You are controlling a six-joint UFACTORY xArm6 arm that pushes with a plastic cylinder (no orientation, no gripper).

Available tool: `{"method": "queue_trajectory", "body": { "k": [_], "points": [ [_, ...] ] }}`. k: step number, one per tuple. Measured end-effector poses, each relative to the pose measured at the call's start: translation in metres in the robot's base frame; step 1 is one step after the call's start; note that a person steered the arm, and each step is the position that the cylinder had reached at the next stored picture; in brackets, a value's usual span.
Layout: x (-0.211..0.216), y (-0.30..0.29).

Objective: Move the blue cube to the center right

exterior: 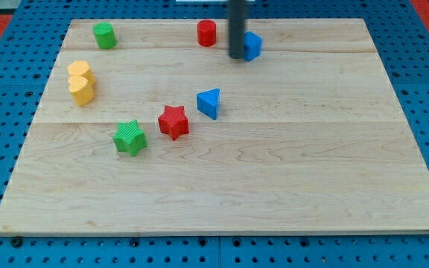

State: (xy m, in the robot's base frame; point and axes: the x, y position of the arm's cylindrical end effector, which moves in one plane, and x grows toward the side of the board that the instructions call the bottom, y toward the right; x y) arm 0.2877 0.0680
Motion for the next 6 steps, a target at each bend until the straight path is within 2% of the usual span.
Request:
{"method": "queue_trajectory", "body": {
  "k": [1, 3, 4, 5, 6],
  "points": [
    [-0.012, 0.026],
    [-0.053, 0.006],
    [-0.080, 0.019],
    [-0.072, 0.049],
    [-0.070, 0.045]
  ]
}}
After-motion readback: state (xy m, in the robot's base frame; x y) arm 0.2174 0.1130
